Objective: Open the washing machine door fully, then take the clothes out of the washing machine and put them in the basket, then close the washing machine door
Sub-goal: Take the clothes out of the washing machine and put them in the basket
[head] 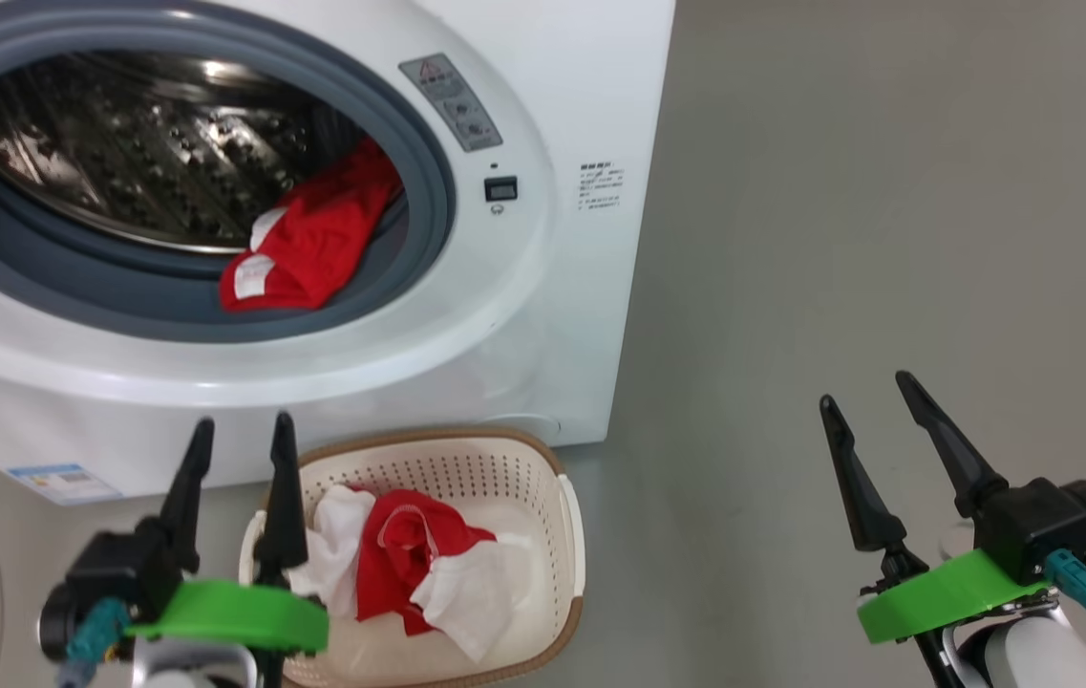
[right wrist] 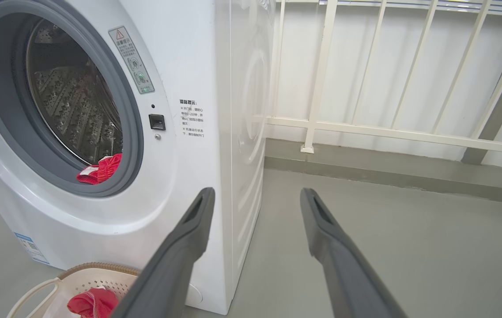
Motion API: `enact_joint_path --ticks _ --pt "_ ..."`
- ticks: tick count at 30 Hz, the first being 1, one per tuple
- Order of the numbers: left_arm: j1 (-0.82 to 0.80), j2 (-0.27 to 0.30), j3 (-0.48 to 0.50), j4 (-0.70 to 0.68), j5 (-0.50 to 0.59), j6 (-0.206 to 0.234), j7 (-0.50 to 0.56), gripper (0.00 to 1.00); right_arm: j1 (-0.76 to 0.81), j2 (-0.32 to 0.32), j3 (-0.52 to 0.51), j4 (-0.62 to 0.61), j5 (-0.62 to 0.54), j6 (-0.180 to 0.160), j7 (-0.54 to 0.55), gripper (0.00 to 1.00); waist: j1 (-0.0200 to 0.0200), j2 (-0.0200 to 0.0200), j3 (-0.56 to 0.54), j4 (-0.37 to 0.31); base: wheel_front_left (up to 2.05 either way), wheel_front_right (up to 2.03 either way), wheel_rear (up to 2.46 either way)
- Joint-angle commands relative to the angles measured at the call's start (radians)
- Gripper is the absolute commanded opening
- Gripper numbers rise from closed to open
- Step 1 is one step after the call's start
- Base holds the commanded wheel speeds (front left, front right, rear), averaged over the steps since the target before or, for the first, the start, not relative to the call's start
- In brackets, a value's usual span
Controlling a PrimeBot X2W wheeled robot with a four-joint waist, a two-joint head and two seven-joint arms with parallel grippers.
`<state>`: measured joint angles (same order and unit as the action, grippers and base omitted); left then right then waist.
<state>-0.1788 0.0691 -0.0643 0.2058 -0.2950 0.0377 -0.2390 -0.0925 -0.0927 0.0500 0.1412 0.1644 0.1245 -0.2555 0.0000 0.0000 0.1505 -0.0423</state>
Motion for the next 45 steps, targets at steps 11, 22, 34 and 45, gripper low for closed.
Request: enact_joint_path --ticks 11,22,34,45 --pt "-0.263 0.032 0.026 0.113 0.005 0.007 -0.008 1.0 -0.095 -0.026 0.05 -0.041 -0.003 0.006 -0.006 1.0 0.0 0.0 0.137 -0.002 0.0 0.0 0.0" --pt "-0.506 0.077 0.024 0.29 0.027 -0.013 -0.018 1.0 -0.145 -0.029 0.059 -0.063 0.008 0.006 -0.006 1.0 0.0 0.0 0.257 -0.03 0.0 0.0 0.0" --pt "-0.785 0.105 0.004 0.497 0.012 -0.065 0.043 1.0 -0.196 -0.046 0.093 -0.061 0.006 0.006 -0.006 1.0 0.0 0.0 0.381 -0.041 0.0 0.0 0.0" --pt "-0.955 0.137 0.013 0.736 -0.041 -0.072 0.292 1.0 -0.222 -0.053 0.149 -0.052 0.041 0.006 -0.006 1.0 0.0 0.0 0.405 -0.083 0.0 0.0 0.0"
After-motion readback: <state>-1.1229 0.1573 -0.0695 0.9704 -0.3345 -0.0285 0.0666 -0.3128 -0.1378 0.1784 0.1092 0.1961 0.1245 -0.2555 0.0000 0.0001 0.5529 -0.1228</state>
